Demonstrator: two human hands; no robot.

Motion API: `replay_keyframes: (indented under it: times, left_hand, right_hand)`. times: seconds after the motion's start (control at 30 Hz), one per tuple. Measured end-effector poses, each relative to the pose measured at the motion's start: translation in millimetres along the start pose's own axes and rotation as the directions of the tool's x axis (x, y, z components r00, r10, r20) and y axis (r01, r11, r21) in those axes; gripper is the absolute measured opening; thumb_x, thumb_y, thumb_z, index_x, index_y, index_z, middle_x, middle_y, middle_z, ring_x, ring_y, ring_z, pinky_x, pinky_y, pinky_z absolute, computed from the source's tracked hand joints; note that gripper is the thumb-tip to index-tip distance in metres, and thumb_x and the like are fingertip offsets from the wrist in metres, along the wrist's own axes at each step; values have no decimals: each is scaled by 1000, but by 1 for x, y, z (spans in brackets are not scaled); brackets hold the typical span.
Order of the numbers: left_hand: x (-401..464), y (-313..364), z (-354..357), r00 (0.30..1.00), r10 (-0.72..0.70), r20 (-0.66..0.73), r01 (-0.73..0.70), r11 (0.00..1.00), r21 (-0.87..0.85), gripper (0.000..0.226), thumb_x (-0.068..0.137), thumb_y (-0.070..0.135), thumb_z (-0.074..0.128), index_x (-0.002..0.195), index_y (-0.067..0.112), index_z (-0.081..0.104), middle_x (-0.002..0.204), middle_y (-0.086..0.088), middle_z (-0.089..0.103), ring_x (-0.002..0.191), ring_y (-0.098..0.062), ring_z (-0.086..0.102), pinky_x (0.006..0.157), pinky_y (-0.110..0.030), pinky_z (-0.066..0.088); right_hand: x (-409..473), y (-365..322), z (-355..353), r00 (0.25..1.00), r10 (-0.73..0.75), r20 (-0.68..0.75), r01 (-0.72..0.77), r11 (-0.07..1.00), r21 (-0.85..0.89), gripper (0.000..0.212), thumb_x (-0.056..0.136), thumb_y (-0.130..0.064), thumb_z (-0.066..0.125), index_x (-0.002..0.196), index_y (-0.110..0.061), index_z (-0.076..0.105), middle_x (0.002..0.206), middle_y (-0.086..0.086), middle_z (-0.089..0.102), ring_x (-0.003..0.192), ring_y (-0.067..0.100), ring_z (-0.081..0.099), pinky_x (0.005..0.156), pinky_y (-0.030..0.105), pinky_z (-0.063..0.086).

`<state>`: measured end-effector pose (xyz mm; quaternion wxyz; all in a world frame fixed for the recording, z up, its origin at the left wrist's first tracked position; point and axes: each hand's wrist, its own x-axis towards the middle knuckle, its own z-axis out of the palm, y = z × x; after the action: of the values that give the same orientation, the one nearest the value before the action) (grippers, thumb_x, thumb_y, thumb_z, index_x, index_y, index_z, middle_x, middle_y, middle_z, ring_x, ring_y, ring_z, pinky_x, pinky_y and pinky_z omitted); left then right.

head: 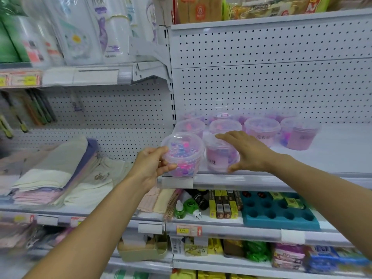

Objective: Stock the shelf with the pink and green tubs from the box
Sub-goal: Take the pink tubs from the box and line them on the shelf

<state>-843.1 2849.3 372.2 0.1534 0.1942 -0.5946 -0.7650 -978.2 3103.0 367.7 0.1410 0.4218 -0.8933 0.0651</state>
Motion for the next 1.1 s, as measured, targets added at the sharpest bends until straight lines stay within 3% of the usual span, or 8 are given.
replay_keyframes:
  times: [0.27, 0.4, 0.47, 0.57, 0.63, 0.73, 0.87, 1.1]
  left_hand:
    - [-2, -4, -11, 999, 11, -42, -13, 999, -47, 31, 91, 12, 62, 115, -6, 56, 78, -14, 49, 66, -23, 58, 49, -24, 56]
    - [-6, -4, -12, 999, 6, -52, -9, 997, -70, 24, 91, 12, 62, 109, -3, 55, 77, -13, 48, 62, -20, 56, 50, -25, 57]
    - [-8, -4, -11, 999, 12, -52, -15, 997, -72, 22, 91, 12, 62, 107, -2, 54, 76, -13, 48, 63, -20, 55, 50, -25, 57]
    - [-11, -3, -12, 998, 27, -61, -32, 996, -79, 18, 91, 11, 63, 100, -2, 54, 73, -12, 46, 63, -21, 54, 49, -25, 56]
    - [-12, -2, -15, 997, 34, -75, -40, 996, -80, 16, 91, 11, 63, 97, -2, 56, 71, -11, 46, 63, -21, 54, 49, -25, 57]
    - [-13, -1, -23, 994, 41, -100, -51, 994, -98, 13, 90, 12, 63, 91, 0, 56, 71, -11, 46, 64, -21, 54, 49, -24, 56]
    - [-15, -1, -34, 991, 50, -122, -65, 990, -125, 17, 90, 12, 64, 97, -1, 57, 72, -11, 47, 65, -21, 54, 49, -24, 56]
    - [-19, 3, -46, 986, 48, -158, -73, 985, -154, 15, 90, 11, 63, 91, -3, 58, 70, -10, 46, 65, -22, 55, 49, -25, 57]
  right_hand:
    - [-19, -1, 2, 981, 61, -184, -32, 988, 153, 51, 93, -52, 44, 134, -23, 50, 133, -3, 52, 122, 16, 43, 92, 31, 38]
    - [-12, -6, 0, 956, 178, -233, -48, 879, 475, 40, 99, -45, 40, 89, -14, 62, 89, -1, 62, 86, 14, 52, 82, 34, 42]
    - [-5, -7, 0, 910, 335, -245, -100, 750, 654, 27, 100, -37, 43, 110, -21, 62, 105, -4, 61, 97, 11, 54, 88, 33, 41]
    - [1, -5, -2, 804, 536, -258, -214, 664, 716, 46, 99, -25, 46, 144, -30, 37, 141, 5, 37, 127, 20, 38, 108, 39, 32]
    - [-1, -6, -5, 833, 489, -258, -229, 730, 644, 46, 95, -37, 52, 140, -32, 43, 143, 5, 35, 132, 23, 33, 112, 43, 28]
    - [-6, -14, -5, 927, 369, -66, -264, 768, 584, 57, 78, -56, 68, 127, -30, 57, 138, -3, 46, 130, 14, 40, 109, 39, 34]
    - [4, -23, 4, 967, 254, -36, -182, 778, 602, 50, 78, -49, 72, 123, -31, 61, 136, -8, 53, 126, 9, 47, 104, 35, 41]
    - [43, -43, 13, 994, 104, 22, -97, 799, 594, 42, 90, -36, 63, 131, -26, 57, 140, -8, 51, 133, 11, 41, 106, 26, 30]
